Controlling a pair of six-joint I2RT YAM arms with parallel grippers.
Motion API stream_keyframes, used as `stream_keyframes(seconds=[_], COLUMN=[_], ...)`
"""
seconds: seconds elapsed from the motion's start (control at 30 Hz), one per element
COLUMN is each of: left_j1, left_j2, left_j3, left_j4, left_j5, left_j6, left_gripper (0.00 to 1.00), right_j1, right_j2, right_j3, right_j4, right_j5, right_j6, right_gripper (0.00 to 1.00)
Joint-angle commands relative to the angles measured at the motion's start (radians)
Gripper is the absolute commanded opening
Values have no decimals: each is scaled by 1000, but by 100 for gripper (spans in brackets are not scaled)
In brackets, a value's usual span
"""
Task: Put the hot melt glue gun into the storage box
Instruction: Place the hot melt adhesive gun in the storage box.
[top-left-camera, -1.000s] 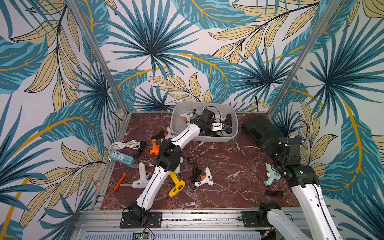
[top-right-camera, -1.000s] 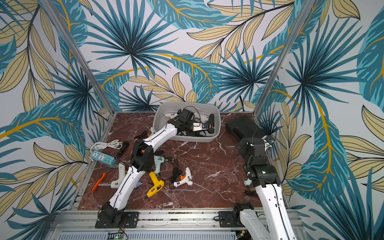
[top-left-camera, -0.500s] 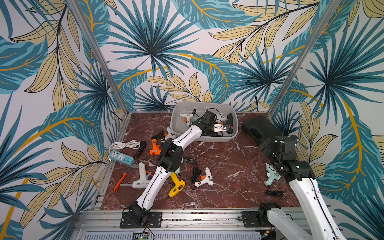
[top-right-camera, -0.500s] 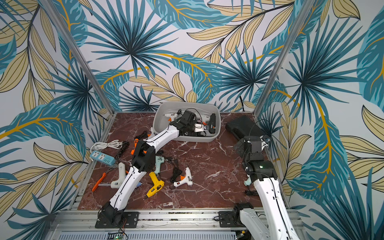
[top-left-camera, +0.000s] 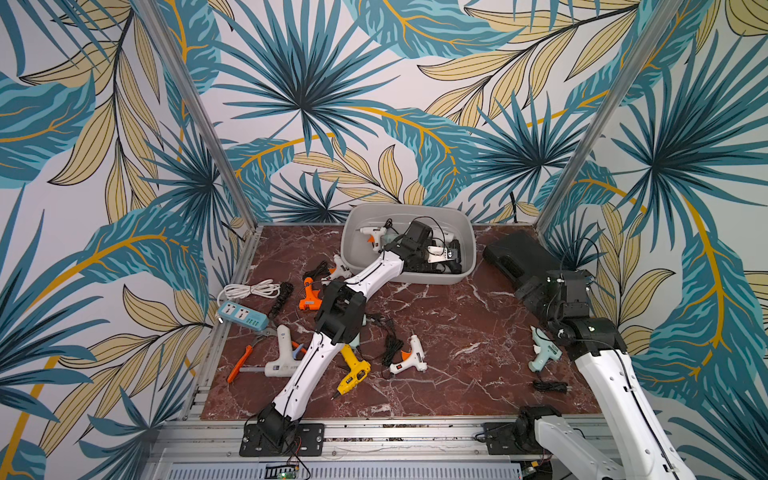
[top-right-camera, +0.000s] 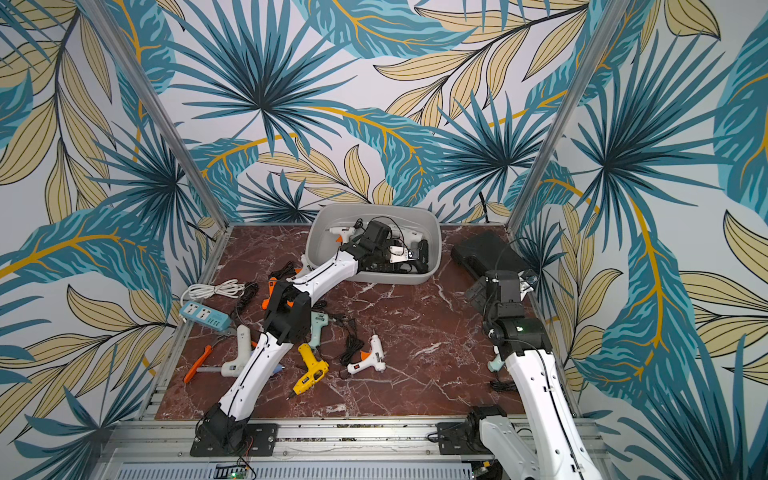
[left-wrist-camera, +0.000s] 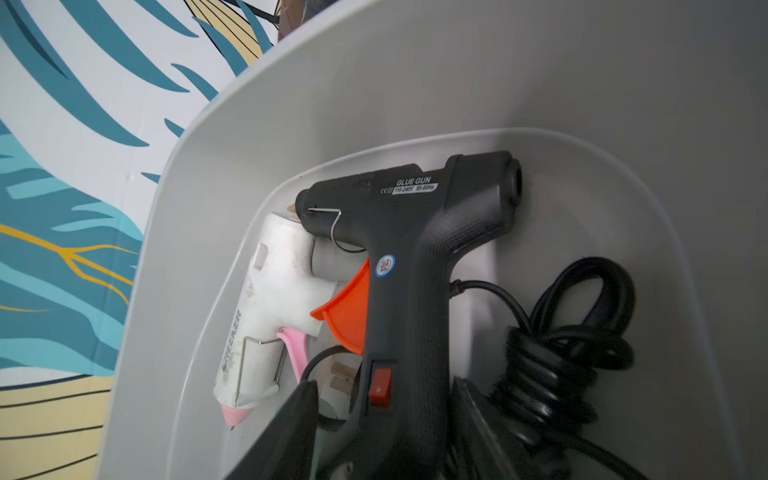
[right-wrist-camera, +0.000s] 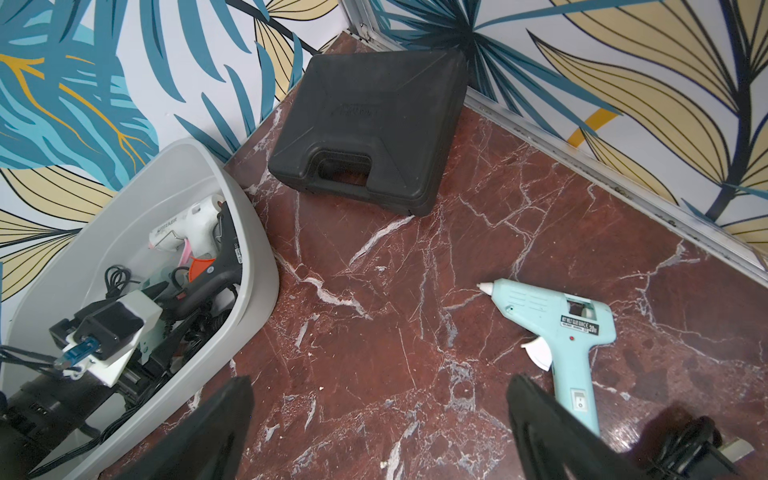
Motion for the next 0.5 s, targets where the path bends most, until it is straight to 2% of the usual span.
stream_keyframes(seconds=[0.0,0.1,0.23,0.3,0.47], left_j1=[4,6,7,7,7], left_j2=[12,-1,-58,-103,-212], left_j3=[-12,0,11,-5,-68], left_j4=[21,19,3,13,36], left_j5=[11,21,57,69,62], left_j6=[-15,-54,-132,-164,-230], left_gripper=[56,57,89,99,100], right_j1=[-3,-3,-45,-96,-233], right_j2=[-6,25,105,136,153], right_j3=[-16,-11,-6,-20,-67], right_j4=[-33,-72,-143,-154,-154], right_j5=[30,80,129,104,27], right_j6=[11,8,2,-9,-61], right_gripper=[100,99,99,99,99])
